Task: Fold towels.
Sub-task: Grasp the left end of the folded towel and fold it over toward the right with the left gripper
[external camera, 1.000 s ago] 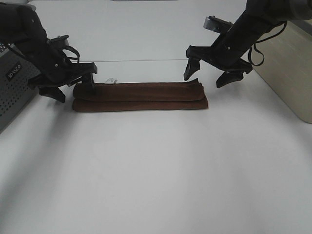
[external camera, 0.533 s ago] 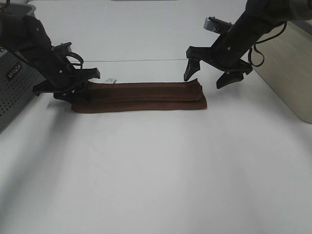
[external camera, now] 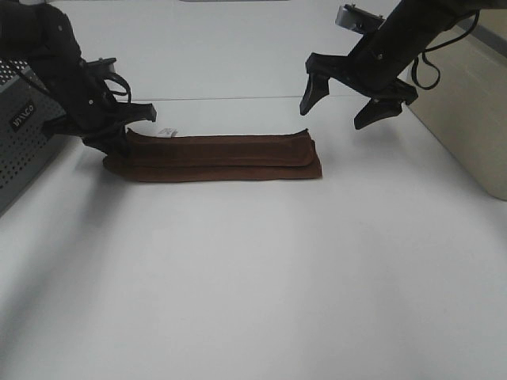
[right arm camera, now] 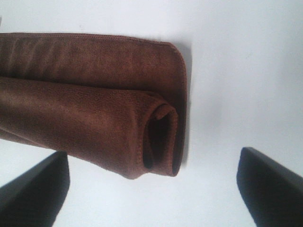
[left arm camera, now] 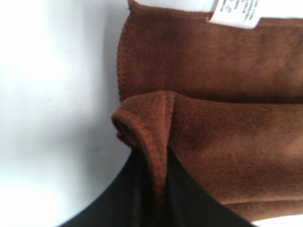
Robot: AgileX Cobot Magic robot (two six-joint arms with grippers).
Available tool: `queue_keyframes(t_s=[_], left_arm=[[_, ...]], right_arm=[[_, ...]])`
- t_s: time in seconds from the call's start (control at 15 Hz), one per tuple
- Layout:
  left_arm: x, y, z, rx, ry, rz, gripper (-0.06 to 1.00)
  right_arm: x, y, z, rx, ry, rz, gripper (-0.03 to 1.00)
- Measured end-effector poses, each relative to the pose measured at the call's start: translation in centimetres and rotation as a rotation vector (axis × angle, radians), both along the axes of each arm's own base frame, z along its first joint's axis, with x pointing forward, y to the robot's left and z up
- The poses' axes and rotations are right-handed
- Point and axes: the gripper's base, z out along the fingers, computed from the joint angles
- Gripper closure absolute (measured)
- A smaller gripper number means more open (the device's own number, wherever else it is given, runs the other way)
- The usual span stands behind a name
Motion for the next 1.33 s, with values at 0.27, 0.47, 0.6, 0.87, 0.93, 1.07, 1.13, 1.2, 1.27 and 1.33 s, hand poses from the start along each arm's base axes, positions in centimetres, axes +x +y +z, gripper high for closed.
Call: queue_keyframes(t_s=[0.27, 0.47, 0.6, 0.87, 0.93, 1.07, 1.13, 1.2, 1.27, 1.33], left_arm=[[0.1, -0.6, 6.2, -0.006, -0.064, 0.019, 0.87], [-1.1, -6.6, 7.8, -0.108, -0.071, -0.05, 0.87], [-2.4, -11.3, 8.1, -0.164, -0.1, -0.086, 0.87], [-3.6, -17.3, 7.7, -0.289, -0.203, -0.055, 0.87], [-3.7, -18.0, 7.1, -0.305, -0.196, -0.042, 0.84], [-3.9, -19.0, 6.3, -0.337, -0.186, -0.016, 0.59], [-3.8, -19.1, 6.4, -0.361, -0.196, -0.001, 0.43], [-3.6, -19.3, 6.5, -0.385, -0.213, 0.012, 0.27], [-3.6, -19.4, 6.8, -0.398, -0.227, 0.017, 0.18], [-3.6, -19.3, 7.2, -0.398, -0.245, 0.008, 0.14]], right_arm=[[-1.2, -0.1, 3.3, 0.009, -0.009, 0.024, 0.07], [-2.0, -0.2, 5.4, 0.016, -0.03, 0.034, 0.07], [-2.6, -0.3, 6.4, 0.01, -0.023, 0.048, 0.07], [-3.4, -0.6, 7.1, -0.023, 0.014, 0.077, 0.07], [-3.5, -0.6, 7.1, -0.027, 0.022, 0.081, 0.07], [-3.7, -0.6, 7.3, -0.028, 0.029, 0.085, 0.07], [-3.8, -0.6, 7.4, -0.027, 0.03, 0.084, 0.07], [-3.8, -0.6, 7.4, -0.026, 0.032, 0.08, 0.07], [-3.8, -0.6, 7.4, -0.025, 0.033, 0.077, 0.07], [-3.7, -0.6, 7.4, -0.025, 0.029, 0.075, 0.07]])
